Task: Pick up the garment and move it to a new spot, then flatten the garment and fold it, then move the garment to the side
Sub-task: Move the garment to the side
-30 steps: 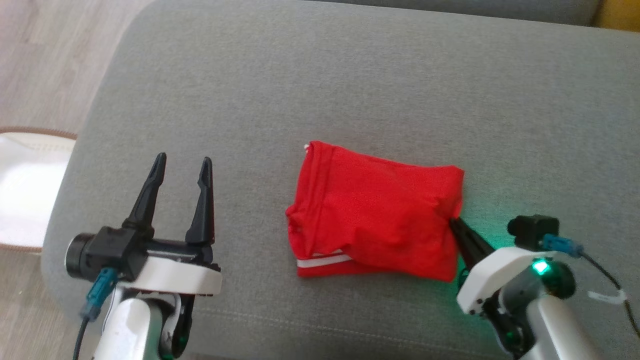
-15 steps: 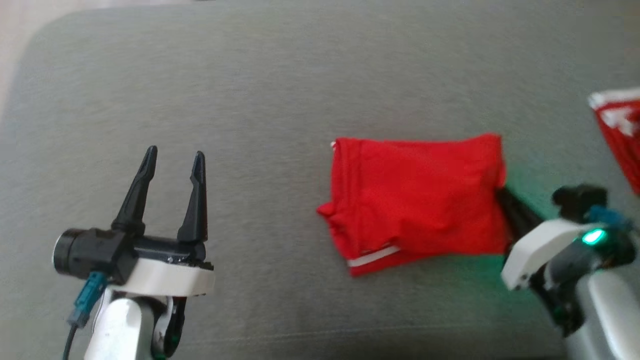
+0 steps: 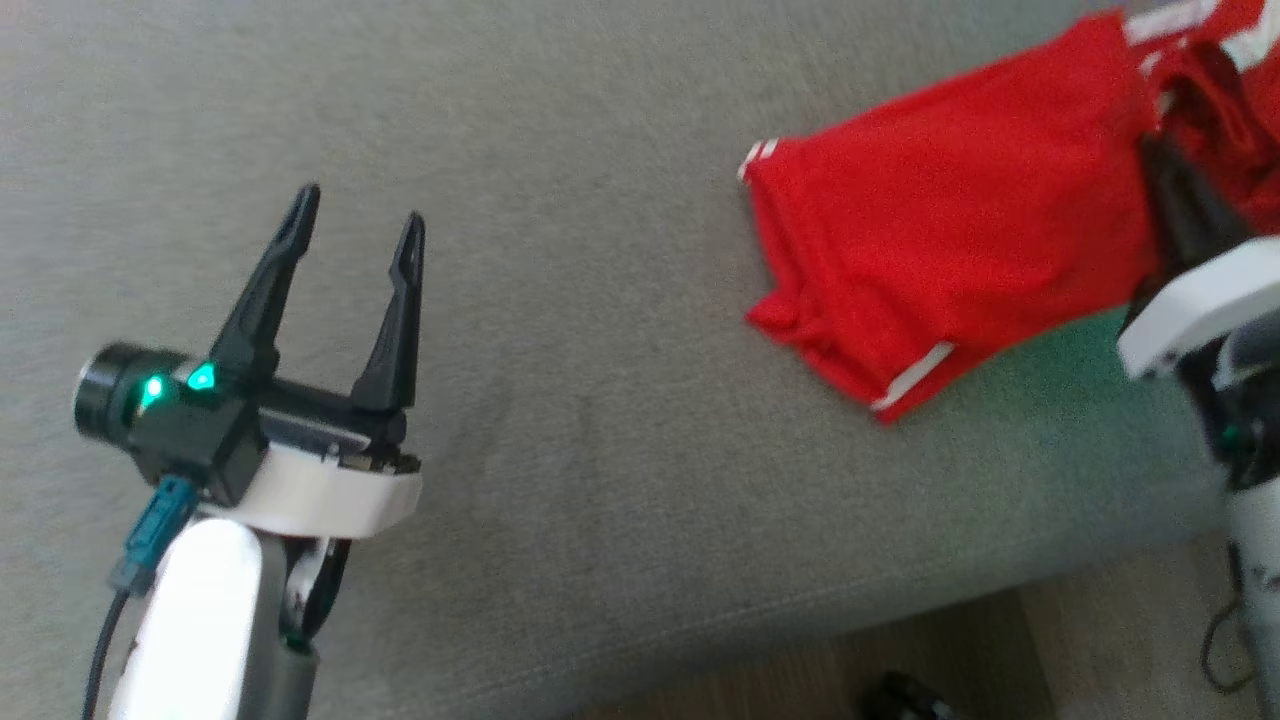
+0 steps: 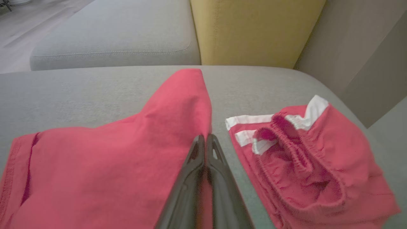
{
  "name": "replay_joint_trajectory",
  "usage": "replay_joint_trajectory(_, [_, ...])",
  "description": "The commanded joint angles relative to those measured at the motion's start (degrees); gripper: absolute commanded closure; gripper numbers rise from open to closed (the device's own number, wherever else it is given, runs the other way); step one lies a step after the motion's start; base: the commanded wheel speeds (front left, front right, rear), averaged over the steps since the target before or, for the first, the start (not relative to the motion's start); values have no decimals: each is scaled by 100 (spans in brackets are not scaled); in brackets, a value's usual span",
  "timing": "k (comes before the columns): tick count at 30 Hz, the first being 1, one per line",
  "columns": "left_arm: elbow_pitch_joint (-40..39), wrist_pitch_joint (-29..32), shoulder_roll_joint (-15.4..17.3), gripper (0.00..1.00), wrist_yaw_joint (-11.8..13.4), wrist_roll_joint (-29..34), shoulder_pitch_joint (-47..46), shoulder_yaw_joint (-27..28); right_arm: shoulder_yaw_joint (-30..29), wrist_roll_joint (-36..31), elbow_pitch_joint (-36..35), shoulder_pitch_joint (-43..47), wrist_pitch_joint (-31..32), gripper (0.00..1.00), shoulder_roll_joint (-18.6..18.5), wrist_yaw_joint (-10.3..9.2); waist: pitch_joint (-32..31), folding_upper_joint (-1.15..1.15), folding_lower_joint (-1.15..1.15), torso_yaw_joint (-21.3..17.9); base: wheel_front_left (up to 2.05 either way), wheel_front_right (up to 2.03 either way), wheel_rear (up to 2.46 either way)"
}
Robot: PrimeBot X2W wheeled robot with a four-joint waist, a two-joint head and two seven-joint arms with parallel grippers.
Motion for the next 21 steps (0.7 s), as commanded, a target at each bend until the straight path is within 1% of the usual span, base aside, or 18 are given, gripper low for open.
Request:
replay_joint_trajectory(1, [-283, 21, 141, 0, -39, 73, -272, 102, -54, 22, -156, -233, -130, 100, -184, -4, 406, 0, -1, -309, 0, 0, 0])
replay_joint_trajectory(6, [-480, 142, 329, 0, -99, 113, -476, 56, -406, 60, -239, -583, -279, 100, -242, -4, 791, 0, -1, -560, 0, 0, 0])
replay_joint_trajectory(14, [-808, 338, 592, 0, -172, 158, -796, -68, -1088, 118, -814, -818, -182, 100, -323, -4, 1262, 0, -1, -866, 0, 0, 0])
replay_joint_trajectory(18, [-834, 364, 636, 0, -184, 145, -873, -100, -1221, 30, -931, -835, -142, 100, -290, -4, 1344, 0, -1, -907, 0, 0, 0])
replay_joint_trajectory(21, [-857, 388, 643, 0, -193, 141, -955, -169, -1474, -126, -961, -861, -104, 100, -234, -4, 1434, 0, -1, -896, 0, 0, 0])
